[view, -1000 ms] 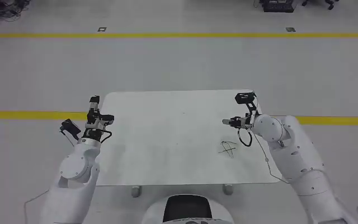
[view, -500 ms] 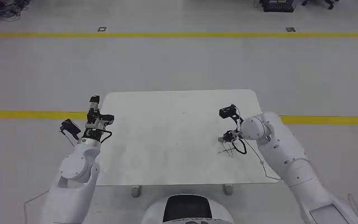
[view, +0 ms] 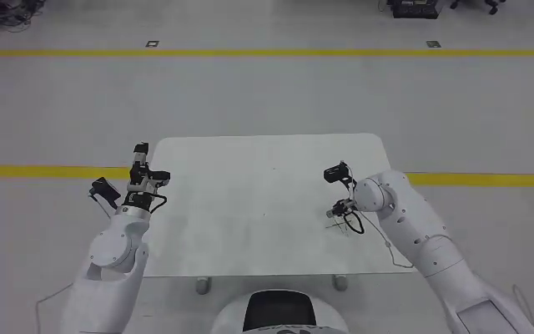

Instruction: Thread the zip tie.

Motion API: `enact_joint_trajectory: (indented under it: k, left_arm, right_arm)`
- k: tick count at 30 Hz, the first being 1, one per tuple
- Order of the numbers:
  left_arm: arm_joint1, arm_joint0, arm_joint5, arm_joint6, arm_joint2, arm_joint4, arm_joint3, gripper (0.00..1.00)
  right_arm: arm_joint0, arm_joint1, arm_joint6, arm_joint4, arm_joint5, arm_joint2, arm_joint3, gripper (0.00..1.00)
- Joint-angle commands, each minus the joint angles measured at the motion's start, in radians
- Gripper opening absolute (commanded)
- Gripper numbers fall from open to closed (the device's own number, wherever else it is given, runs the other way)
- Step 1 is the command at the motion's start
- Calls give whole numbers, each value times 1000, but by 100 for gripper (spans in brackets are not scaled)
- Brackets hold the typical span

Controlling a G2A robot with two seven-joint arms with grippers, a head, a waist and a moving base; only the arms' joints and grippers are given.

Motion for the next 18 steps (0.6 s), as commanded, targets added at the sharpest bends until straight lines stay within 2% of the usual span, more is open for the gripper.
enact_joint_trajectory:
  k: [1, 3, 11, 18]
  left_arm:
    - [0, 0, 0, 0, 0, 0, 0, 100]
    - [0, 0, 0, 0, 0, 0, 0, 100]
    - [0, 0, 0, 0, 0, 0, 0, 100]
    - [0, 0, 0, 0, 0, 0, 0, 100]
  right_arm:
    - [7, -6, 0, 0, 3, -21, 23, 100]
    - [18, -12, -6, -7, 6, -40, 38, 100]
    - [20, -13, -36, -22, 11, -42, 34, 100]
    - [30, -30, -75, -7, 26, -74, 92, 100]
